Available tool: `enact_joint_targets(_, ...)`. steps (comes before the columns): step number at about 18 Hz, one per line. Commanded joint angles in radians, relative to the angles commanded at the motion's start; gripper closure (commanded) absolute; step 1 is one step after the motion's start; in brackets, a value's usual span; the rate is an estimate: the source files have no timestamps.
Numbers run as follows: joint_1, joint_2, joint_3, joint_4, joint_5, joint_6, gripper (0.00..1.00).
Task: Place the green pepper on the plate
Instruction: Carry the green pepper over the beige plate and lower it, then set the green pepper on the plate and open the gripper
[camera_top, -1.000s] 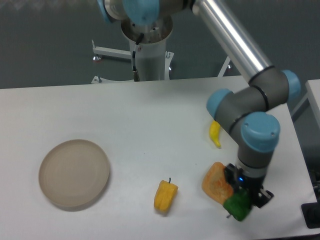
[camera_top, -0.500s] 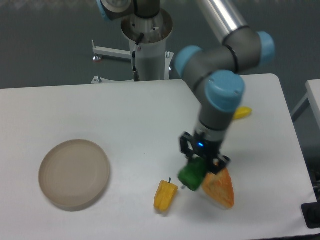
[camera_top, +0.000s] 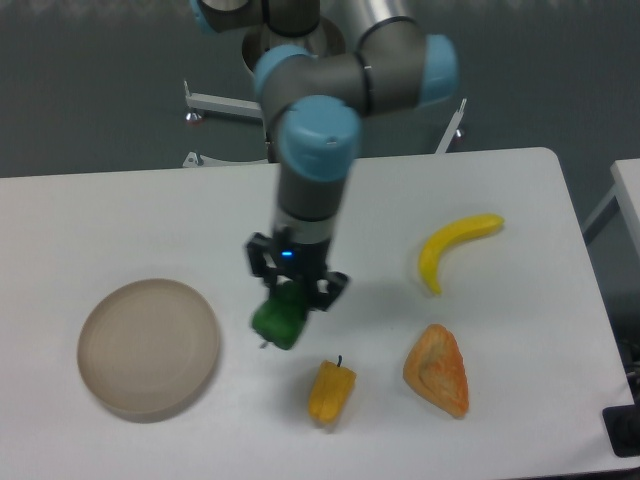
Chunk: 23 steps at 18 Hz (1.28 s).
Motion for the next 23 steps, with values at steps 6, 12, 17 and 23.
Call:
enact_joint_targets(6,-0.075,-0.011,-0.118,0.167,0.006,-0.107,0.70)
enact_joint_targets(12,-0.143,-0.069,-0.124,0.243,-0.003,-0.080,0.70)
enact_joint_targets(17,-0.177,-0.089,-0.135,0.244,-0.002,0.009,0.71)
enact_joint_targets(23,-0.195,-0.114,-0.135,0.250,-0.003,0.003,0.71)
